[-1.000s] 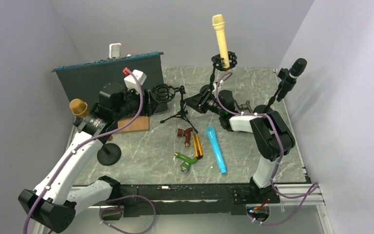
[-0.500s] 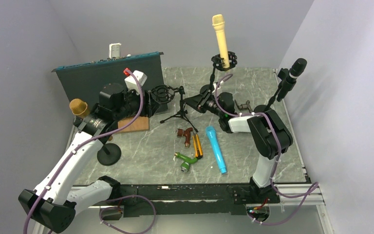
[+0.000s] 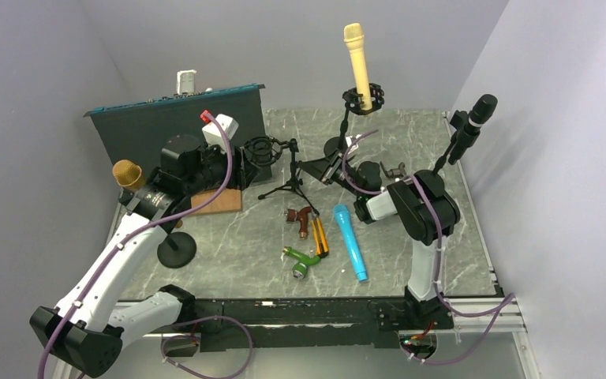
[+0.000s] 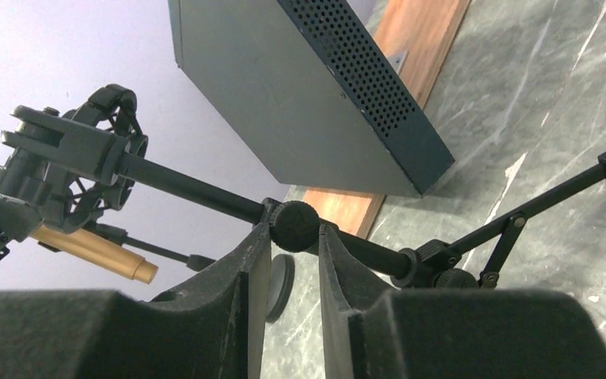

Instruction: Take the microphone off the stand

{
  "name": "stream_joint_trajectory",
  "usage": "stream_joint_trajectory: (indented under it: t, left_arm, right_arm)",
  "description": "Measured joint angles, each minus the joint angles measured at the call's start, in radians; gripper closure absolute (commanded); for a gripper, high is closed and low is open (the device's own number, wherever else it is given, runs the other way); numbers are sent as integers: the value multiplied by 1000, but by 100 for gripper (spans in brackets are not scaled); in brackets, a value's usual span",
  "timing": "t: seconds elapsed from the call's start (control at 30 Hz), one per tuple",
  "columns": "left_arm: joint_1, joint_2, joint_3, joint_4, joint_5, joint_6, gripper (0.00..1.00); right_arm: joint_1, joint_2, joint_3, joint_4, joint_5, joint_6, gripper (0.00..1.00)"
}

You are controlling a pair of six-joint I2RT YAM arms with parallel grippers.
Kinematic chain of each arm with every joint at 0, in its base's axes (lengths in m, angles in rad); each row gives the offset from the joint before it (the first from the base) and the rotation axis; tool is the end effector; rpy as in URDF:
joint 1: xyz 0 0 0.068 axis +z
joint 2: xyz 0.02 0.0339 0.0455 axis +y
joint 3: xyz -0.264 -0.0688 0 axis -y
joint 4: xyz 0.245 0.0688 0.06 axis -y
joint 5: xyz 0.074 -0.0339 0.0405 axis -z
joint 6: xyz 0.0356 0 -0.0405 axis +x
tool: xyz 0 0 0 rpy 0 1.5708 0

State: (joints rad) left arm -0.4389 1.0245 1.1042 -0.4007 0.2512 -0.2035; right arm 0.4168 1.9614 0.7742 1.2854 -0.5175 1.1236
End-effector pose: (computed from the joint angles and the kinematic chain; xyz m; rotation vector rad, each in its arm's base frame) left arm 0.2001 -0.1037 0.3842 0.4013 1.8963 -0.6708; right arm 0.3333 0.1668 0.1632 0.1187 1.7112 1.5777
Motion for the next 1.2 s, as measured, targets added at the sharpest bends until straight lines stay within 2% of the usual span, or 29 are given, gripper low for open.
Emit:
stream_joint_trajectory:
  t: [0.23,0.4,0.5,0.73,0.8,0.93,1.07,1.2]
  left_arm:
    - [0,0,0,0,0,0,43]
    - [0,3,0,0,0,0,43]
    - [0,11,0,0,0,0,43]
    - [0,22,0,0,-1,0,43]
    - [0,22,0,0,-1,0,43]
    - [0,22,0,0,0,1,43]
    - [0,19,0,0,0,0,43]
    - [0,5,0,0,9,0,43]
  right_arm:
    - [-2,89,-2,193,-21,-77,100]
    - [-6,120,-2,267,-66,-217,100]
    - [-11,147,-3,249,-121,-316,100]
    - [-14,138,-7,93,-185,-537,100]
    - [-15,111,-9,55,-185,-563,94]
    - [-16,-6,-51,-6,-137,-555,65]
    - [-17,-118,-71,-99,-67,-452,51]
    - [-17,-142,1,-299,-38,-276,40]
